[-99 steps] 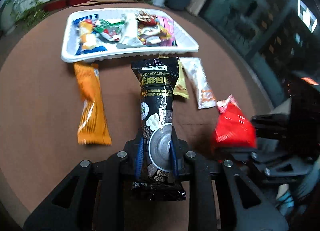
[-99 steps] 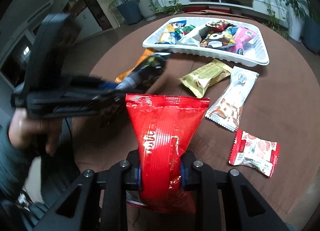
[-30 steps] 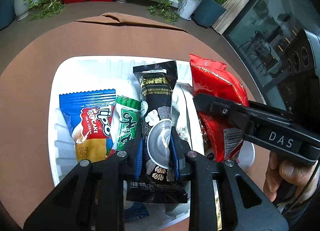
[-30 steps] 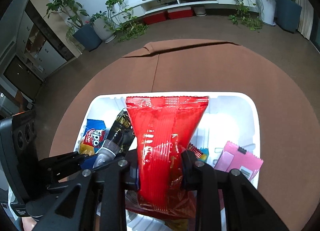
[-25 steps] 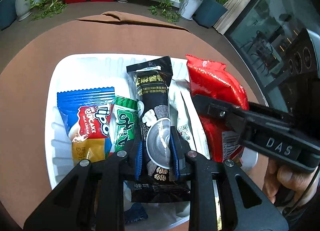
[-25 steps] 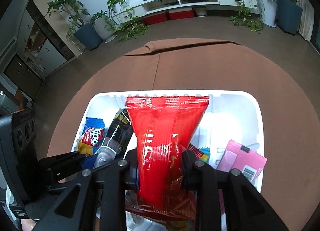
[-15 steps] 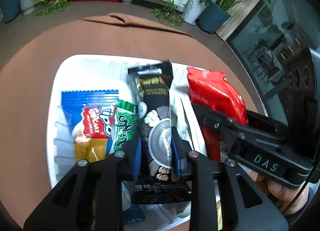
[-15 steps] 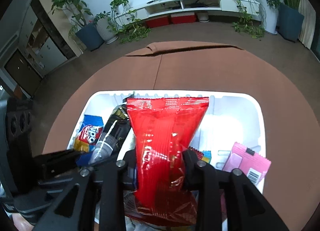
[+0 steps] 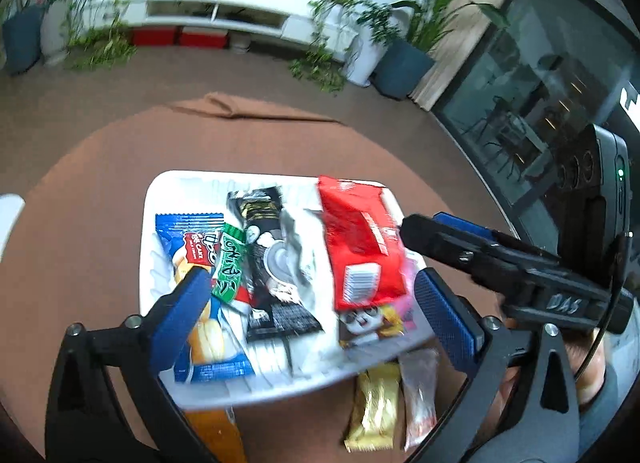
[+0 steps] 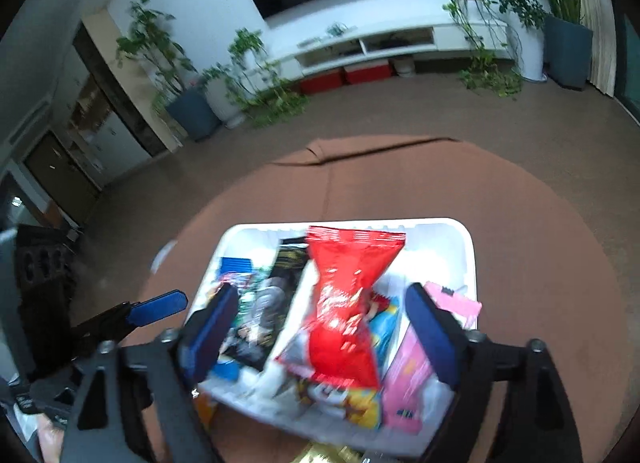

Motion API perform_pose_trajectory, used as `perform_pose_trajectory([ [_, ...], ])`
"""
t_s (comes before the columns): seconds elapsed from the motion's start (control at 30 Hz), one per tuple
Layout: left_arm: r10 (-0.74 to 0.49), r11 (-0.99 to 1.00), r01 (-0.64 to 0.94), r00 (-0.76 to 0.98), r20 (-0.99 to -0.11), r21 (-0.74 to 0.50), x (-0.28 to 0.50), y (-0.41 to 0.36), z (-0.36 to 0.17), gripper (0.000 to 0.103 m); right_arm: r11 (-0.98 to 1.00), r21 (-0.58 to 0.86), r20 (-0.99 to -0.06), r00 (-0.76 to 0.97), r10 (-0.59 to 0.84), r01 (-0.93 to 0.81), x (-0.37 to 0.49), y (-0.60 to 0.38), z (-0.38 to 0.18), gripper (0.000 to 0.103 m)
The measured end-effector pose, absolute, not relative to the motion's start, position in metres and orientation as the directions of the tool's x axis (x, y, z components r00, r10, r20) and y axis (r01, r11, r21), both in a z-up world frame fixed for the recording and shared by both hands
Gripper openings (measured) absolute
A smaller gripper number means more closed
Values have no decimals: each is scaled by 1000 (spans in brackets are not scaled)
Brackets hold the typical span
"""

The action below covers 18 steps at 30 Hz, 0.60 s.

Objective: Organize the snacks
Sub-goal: 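Open both tools and withdraw them from the tray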

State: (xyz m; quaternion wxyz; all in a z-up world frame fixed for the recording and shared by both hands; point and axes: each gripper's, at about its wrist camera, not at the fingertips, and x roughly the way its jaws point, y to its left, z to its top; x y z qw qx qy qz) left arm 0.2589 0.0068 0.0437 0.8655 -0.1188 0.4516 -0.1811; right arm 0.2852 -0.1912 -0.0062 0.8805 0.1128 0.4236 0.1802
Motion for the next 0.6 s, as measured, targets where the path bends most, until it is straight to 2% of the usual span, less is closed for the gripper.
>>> perform_pose_trajectory([
  [0.1,-389,921,255,569,-724,-295,225,4,66,103,884,391,-653,600,462,-256,252,-201,10,99],
  [0.23,-350,934,287,627,-696,-211,170,6,80,103,880,406,-612,642,462,-246,202,-219,19,99],
  [0.33,-337,940,277,648,-683,-201,130,14,73,103,887,406,-609,658,444,-222,168,-230,12,99],
  [0.4,-323,945,256,638,-699,-203,105,27,53,103,894,404,-624,656,425,-195,146,-233,0,99],
  [0.6,-234,972,141,506,-831,-188,68,47,-10,103,934,333,-698,632,337,-131,105,-232,-33,99],
])
